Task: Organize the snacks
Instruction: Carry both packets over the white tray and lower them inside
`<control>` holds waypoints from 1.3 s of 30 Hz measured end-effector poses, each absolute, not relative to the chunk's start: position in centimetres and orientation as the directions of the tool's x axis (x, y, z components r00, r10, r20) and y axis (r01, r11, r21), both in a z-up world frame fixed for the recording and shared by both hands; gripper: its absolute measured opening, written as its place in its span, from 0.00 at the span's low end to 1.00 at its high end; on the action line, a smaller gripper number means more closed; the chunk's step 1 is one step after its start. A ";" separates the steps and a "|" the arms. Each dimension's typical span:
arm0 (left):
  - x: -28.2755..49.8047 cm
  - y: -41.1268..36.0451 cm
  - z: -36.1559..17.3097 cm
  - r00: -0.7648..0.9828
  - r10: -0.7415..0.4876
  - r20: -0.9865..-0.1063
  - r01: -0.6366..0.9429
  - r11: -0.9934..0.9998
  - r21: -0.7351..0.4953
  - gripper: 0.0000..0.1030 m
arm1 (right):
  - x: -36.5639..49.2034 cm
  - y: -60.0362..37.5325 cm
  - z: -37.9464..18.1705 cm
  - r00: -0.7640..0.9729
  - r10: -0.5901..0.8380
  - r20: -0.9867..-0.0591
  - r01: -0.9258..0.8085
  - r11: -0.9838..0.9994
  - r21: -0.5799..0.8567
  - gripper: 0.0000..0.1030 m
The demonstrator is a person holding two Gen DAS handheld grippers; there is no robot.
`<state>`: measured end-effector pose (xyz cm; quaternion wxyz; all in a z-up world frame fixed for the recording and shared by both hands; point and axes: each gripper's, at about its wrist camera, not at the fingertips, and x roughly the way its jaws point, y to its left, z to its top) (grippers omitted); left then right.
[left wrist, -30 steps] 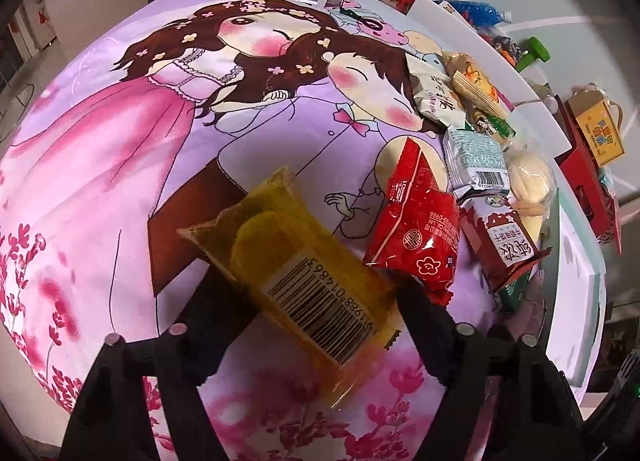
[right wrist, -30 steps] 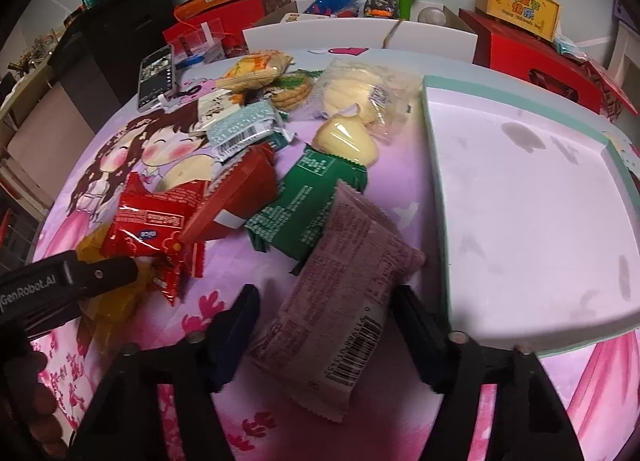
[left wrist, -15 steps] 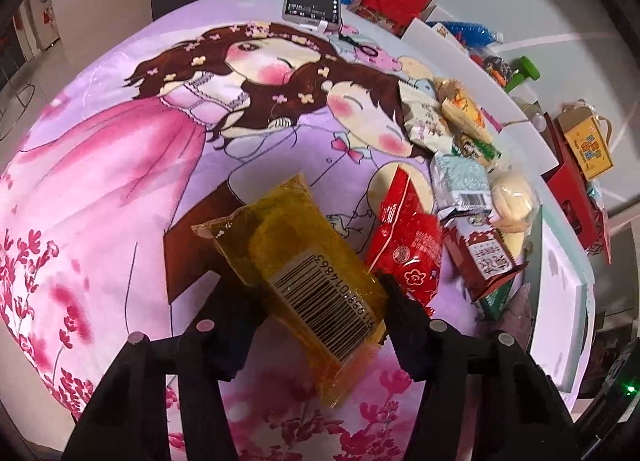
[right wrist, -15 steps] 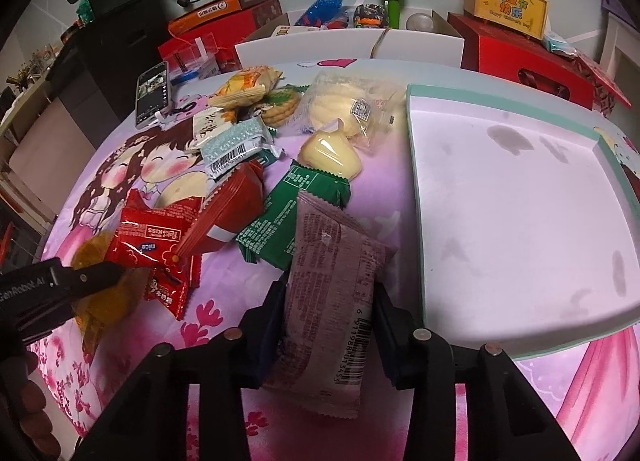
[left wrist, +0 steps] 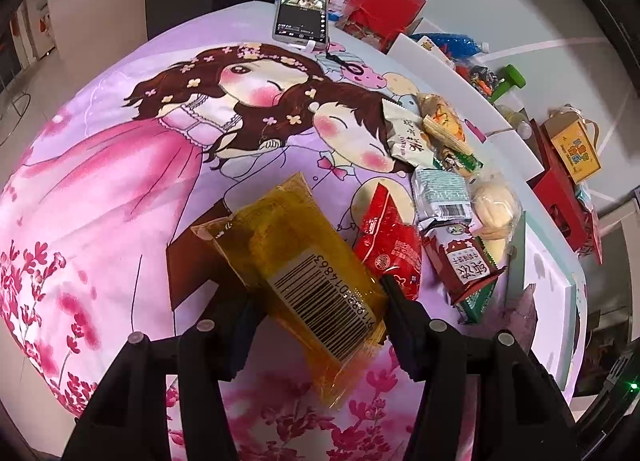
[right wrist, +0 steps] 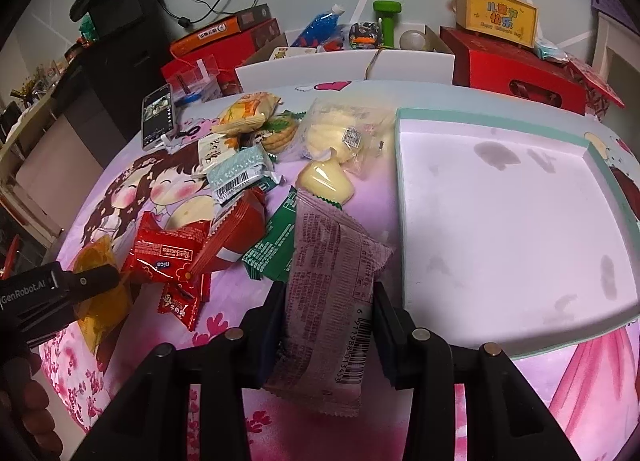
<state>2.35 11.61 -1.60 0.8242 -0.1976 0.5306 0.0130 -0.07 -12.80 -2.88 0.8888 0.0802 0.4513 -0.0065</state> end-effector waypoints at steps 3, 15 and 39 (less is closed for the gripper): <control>2.4 11.5 -1.0 0.447 -0.186 -0.875 -0.217 0.927 -0.307 0.58 | -0.2 -13.0 -2.2 0.604 0.058 -0.795 0.083 0.987 0.136 0.42; 4.5 7.4 2.5 0.485 -0.184 -0.855 -0.091 0.962 -0.258 0.58 | 1.2 -17.8 1.7 0.661 -0.023 -0.750 0.172 0.977 0.122 0.42; 11.0 -16.8 1.0 0.332 -0.380 -0.863 0.427 0.877 -0.221 0.58 | 2.2 -34.1 -0.6 0.560 -0.273 -0.782 0.527 0.846 0.081 0.42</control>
